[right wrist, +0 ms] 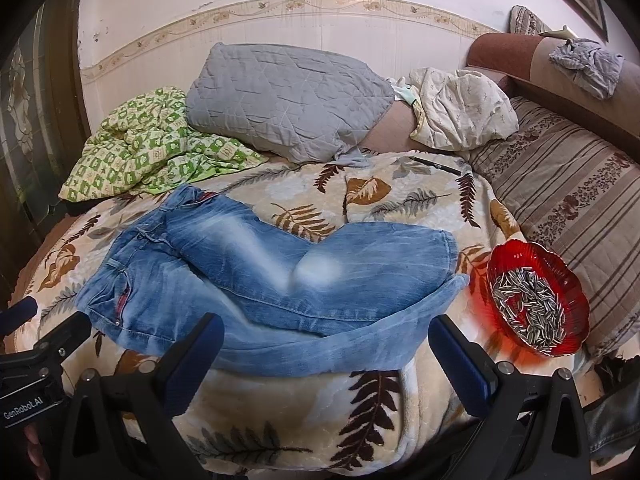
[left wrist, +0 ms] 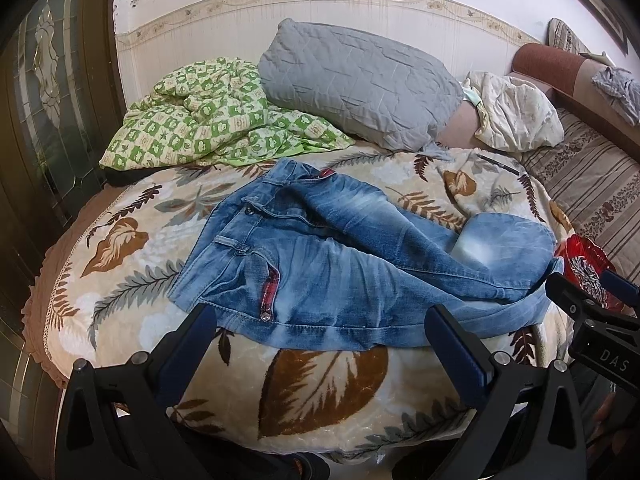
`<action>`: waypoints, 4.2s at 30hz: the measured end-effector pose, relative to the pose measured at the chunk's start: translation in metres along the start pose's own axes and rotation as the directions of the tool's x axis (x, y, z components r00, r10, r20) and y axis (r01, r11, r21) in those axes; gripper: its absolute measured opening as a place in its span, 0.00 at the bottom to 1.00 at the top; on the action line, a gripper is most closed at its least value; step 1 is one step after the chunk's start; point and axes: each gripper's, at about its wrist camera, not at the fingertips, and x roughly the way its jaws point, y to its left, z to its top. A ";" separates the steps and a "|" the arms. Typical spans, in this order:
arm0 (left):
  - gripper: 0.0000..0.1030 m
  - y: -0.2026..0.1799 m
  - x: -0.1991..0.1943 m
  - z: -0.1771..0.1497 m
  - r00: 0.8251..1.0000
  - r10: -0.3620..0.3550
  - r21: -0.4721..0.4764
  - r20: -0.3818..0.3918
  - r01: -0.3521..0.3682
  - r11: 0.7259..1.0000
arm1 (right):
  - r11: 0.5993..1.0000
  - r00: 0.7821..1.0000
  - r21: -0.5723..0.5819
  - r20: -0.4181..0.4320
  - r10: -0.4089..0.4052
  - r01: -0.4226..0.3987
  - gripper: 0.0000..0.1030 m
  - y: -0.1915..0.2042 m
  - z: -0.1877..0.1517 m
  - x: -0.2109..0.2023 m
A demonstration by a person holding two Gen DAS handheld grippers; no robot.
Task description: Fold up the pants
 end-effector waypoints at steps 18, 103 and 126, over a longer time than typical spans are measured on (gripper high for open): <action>1.00 0.000 0.001 0.001 1.000 0.002 -0.001 -0.004 -0.002 1.000 | 1.000 1.000 -0.001 -0.001 0.003 -0.003 1.00 0.001 -0.001 -0.001; 0.04 -0.140 0.301 0.159 0.880 -0.376 -0.133 -0.290 0.353 0.926 | 0.996 0.940 0.091 -0.338 0.053 -0.023 0.03 -0.166 0.249 0.316; 1.00 0.033 0.150 0.119 0.875 -0.470 -0.116 -0.115 0.458 0.882 | 0.939 0.911 0.150 -0.234 0.339 -0.310 1.00 -0.103 0.246 0.201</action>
